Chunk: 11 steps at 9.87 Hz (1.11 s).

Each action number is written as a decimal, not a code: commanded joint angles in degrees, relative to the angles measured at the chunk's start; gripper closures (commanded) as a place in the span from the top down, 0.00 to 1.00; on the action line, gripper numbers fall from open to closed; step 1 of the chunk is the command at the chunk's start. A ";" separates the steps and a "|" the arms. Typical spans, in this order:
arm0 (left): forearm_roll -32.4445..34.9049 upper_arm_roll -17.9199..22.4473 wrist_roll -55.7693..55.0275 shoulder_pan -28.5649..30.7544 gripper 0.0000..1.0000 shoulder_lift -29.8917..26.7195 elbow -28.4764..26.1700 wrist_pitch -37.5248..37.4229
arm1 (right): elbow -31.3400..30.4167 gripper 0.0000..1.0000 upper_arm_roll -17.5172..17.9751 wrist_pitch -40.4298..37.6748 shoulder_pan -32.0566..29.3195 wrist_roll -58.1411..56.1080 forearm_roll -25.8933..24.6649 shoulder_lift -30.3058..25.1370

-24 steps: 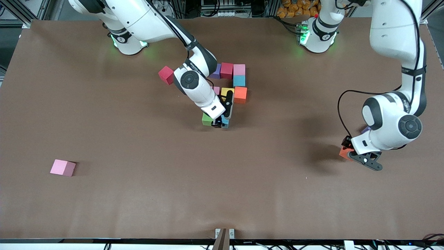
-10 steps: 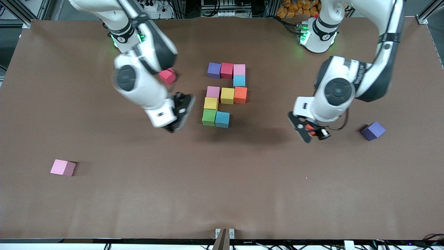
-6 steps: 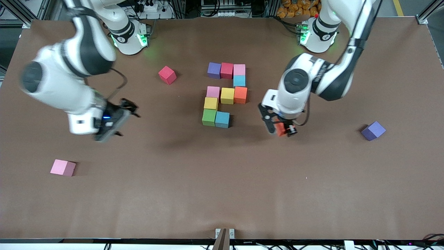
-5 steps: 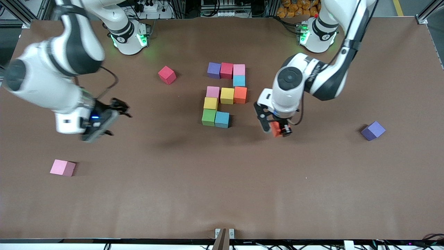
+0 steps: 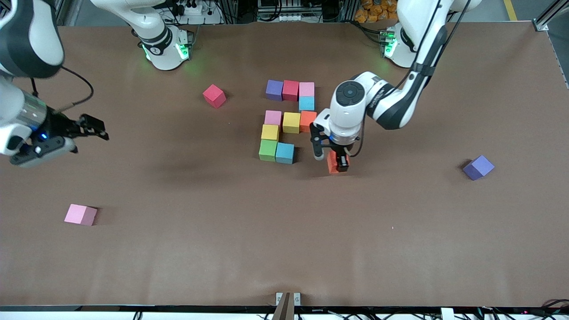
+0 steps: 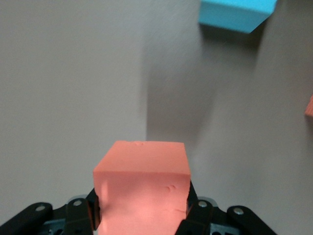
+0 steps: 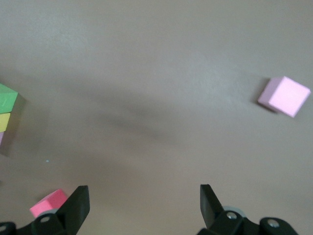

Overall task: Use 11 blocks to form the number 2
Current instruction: 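Carry the orange cube to the figure while the right gripper withdraws, then lower the orange cube beside the cyan cube with the left gripper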

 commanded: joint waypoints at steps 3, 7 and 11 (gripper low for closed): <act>0.79 0.16 0.52 -2.31 0.00 1.59 0.40 1.33 | -1.45 1.00 1.12 -8.68 -0.35 17.60 -4.87 -8.87; 0.70 0.16 0.52 -4.07 0.00 2.82 1.46 1.41 | 0.92 1.00 1.04 -9.04 -0.34 18.07 -5.31 -8.09; 0.62 0.42 0.52 -5.74 0.00 3.96 3.22 1.32 | 5.40 1.00 1.04 -9.39 -0.17 17.81 -5.13 -5.54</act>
